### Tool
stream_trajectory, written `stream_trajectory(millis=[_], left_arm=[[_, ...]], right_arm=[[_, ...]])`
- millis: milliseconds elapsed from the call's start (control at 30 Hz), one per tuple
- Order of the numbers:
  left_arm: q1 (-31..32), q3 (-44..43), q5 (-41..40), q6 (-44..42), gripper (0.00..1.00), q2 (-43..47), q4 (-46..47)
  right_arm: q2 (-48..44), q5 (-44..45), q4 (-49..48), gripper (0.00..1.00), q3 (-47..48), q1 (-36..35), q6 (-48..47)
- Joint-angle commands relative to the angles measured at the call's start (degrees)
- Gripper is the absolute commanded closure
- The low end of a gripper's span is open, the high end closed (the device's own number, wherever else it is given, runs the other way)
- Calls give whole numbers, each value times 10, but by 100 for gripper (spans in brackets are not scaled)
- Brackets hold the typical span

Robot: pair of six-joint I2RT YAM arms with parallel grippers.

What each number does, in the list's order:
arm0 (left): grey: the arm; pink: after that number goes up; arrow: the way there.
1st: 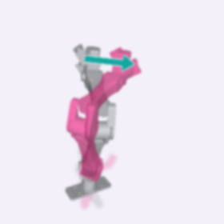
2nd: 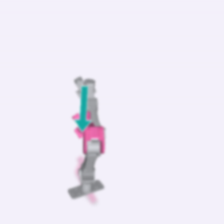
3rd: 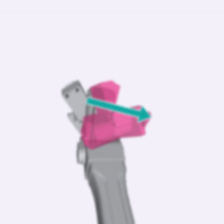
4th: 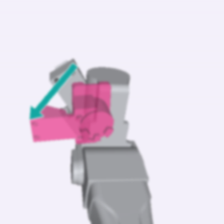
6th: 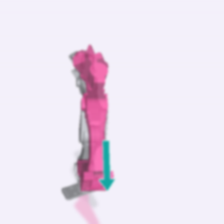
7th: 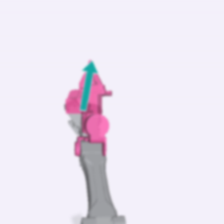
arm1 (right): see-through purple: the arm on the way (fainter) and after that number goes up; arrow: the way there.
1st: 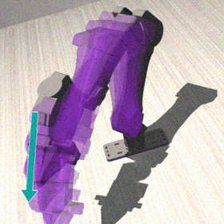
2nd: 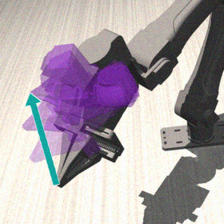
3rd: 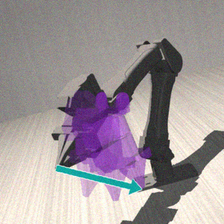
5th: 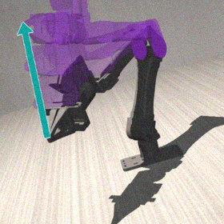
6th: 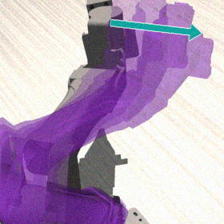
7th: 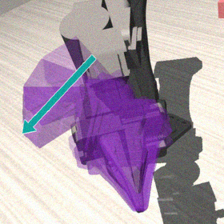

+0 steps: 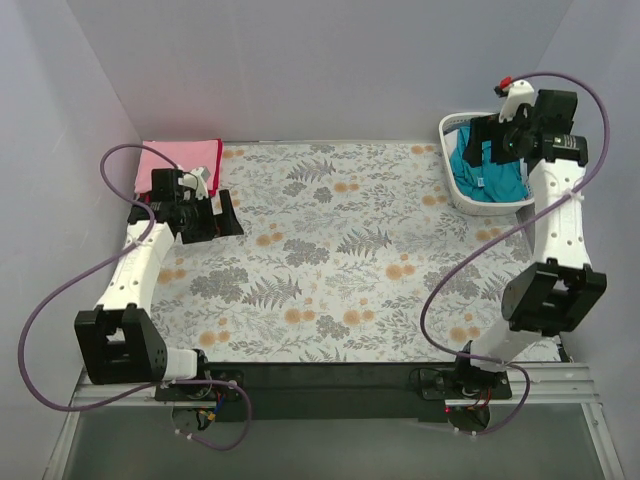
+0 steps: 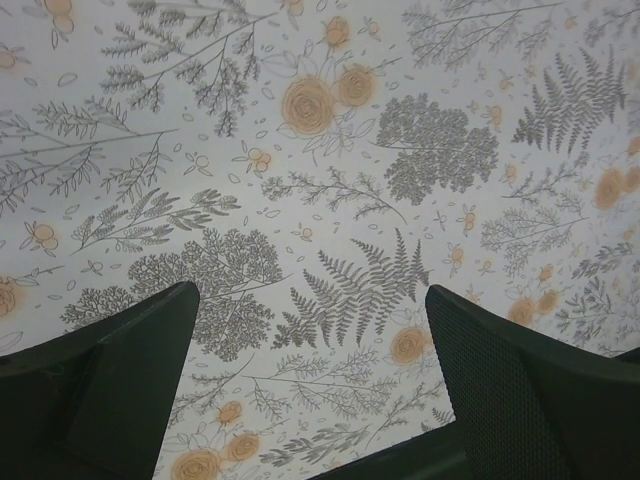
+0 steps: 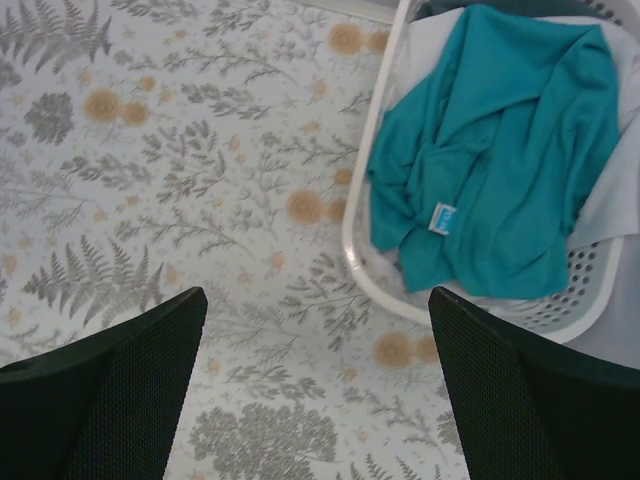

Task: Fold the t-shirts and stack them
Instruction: Grab the tshirt from the pile

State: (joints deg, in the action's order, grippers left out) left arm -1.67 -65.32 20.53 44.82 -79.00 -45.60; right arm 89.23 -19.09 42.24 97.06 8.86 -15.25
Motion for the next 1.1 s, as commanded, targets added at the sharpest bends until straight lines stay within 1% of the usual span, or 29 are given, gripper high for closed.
stream_trajectory(millis=[0,33,67,133,167,267,300,467,633,767,900,1033,1067], left_arm=[[-1,-3,43,-11,3,88,41],[-1,-2,47,-12,3,97,48],[-1,-2,50,-12,2,102,52],[-2,-11,49,-13,2,104,50],[-2,-16,45,-14,2,101,47],[-2,-28,38,-17,2,87,32],[-1,-29,36,-19,2,85,28],[-1,-29,29,-29,2,86,30],[-2,-23,51,-33,2,92,38],[-2,-29,51,-32,2,87,35],[-2,-36,48,-30,2,79,34],[-1,-38,48,-29,2,75,32],[-2,-40,48,-30,2,75,32]], right_arm=[[101,14,13,2,115,17,-11],[127,26,13,2,166,20,-12],[172,31,12,2,188,20,-13],[217,46,7,2,226,25,-15],[260,51,7,2,259,26,-15],[334,70,2,2,316,32,-15],[348,75,-1,2,322,33,-15],[395,96,-43,2,307,43,-19],[404,109,-77,2,249,53,-30],[420,88,-76,10,237,68,-24],[433,76,-71,11,227,74,-23],[444,71,-69,15,227,76,-27],[449,71,-70,20,229,76,-28]])
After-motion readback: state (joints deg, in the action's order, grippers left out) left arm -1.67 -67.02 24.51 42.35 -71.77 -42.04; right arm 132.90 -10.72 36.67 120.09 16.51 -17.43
